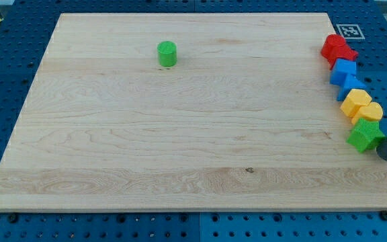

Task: Push green circle towards the bottom of the board

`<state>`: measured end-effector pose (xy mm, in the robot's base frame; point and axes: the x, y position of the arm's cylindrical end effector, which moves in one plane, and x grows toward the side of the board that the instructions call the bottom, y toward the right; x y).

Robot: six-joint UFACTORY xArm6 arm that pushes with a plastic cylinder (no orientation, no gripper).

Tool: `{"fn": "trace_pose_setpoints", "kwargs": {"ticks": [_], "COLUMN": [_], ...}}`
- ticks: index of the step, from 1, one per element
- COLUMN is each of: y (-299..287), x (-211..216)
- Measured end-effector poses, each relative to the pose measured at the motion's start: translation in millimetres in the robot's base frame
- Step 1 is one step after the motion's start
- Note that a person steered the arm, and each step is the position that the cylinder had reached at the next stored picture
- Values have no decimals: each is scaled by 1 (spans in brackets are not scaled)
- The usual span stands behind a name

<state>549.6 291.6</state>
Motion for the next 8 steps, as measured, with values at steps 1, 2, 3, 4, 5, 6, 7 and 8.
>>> {"fn": "trace_pose_setpoints", "kwargs": {"ticks": [1, 2, 3, 4, 5, 6, 7, 8], "y": [0, 0, 0, -2, -48, -118, -195, -273], "x": [0, -5, -4, 26, 43, 31, 6, -24]}}
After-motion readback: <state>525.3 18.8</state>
